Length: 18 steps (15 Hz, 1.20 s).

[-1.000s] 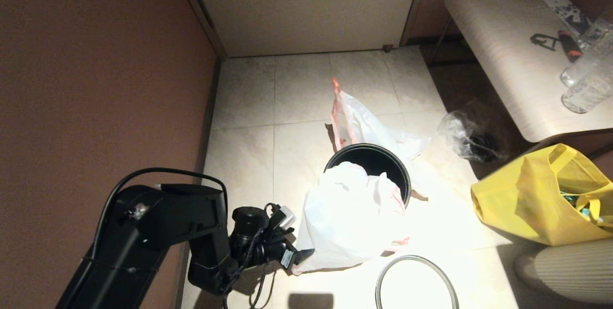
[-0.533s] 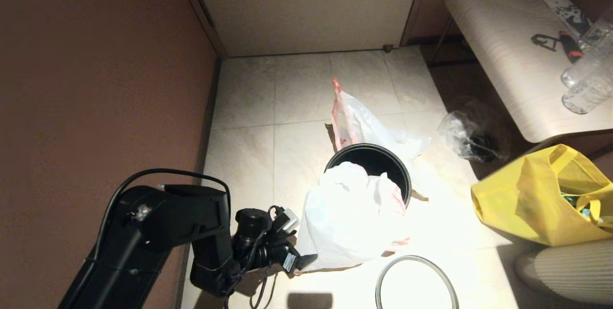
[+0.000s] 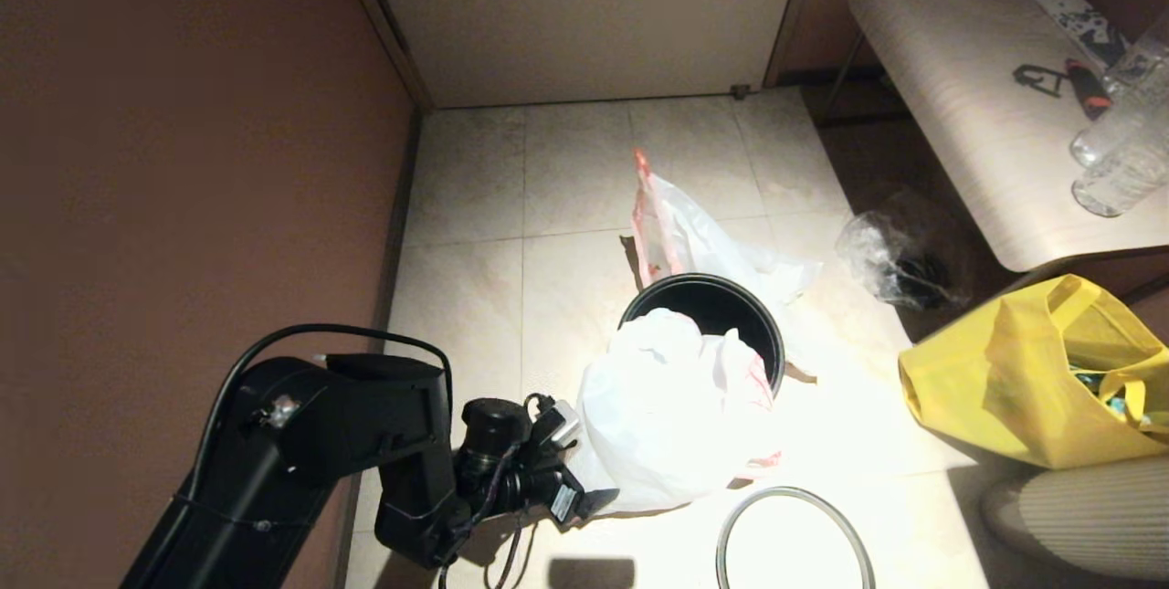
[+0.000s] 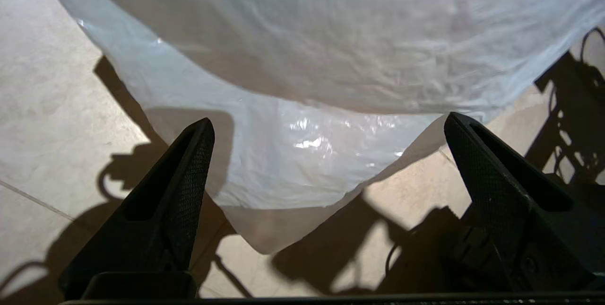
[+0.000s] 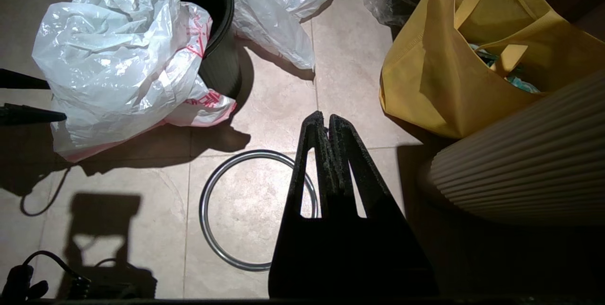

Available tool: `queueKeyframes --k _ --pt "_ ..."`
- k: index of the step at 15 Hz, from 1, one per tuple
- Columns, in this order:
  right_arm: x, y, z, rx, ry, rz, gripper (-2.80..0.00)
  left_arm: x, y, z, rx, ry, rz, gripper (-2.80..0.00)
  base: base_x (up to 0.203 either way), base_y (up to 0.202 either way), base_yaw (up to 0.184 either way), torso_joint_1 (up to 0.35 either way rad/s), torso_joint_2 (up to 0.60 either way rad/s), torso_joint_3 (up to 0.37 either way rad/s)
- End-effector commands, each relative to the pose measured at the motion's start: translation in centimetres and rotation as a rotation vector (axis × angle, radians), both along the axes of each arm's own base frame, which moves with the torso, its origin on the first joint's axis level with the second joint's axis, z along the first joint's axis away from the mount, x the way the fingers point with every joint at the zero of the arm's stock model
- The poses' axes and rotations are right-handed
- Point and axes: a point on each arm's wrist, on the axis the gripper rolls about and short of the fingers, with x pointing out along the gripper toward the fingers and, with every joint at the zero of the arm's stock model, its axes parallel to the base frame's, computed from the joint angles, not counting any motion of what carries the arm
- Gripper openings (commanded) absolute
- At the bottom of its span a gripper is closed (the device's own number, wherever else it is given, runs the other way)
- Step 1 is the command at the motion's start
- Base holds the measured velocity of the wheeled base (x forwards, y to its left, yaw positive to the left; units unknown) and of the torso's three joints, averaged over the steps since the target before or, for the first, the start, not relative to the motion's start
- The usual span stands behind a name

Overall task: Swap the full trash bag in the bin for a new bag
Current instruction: Put the new garbage bag on the trash can

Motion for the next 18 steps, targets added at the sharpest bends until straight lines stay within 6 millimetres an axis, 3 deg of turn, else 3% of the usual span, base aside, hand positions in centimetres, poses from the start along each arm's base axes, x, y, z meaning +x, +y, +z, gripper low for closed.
queueKeyframes --k 1,8,11,13,18 --pt "0.0 0.0 0.0 -0.001 -0.001 0.001 -2.80 0.5 0.0 0.0 0.003 -0.006 0.012 0.00 0.000 0.000 0.000 0.000 0.00 0.000" --pt "0.0 0.0 0.0 0.000 -0.001 0.001 -2.80 2.7 0.9 0.3 0.040 -0.032 0.124 0.00 0.000 0.000 0.000 0.000 0.00 0.000" --pt "0.0 0.0 0.0 0.000 -0.001 0.001 -2.80 4.2 1.6 -1.7 0.043 -0.032 0.146 0.00 0.000 0.000 0.000 0.000 0.00 0.000" --pt "0.0 0.0 0.0 0.000 -0.001 0.001 -2.80 5.4 1.2 -1.4 0.011 -0.069 0.115 0.00 0.000 0.000 0.000 0.000 0.00 0.000" --pt "0.0 0.0 0.0 -0.002 -0.001 0.001 -2.80 4.2 0.1 -1.7 0.018 -0.011 0.048 0.00 0.000 0.000 0.000 0.000 0.00 0.000"
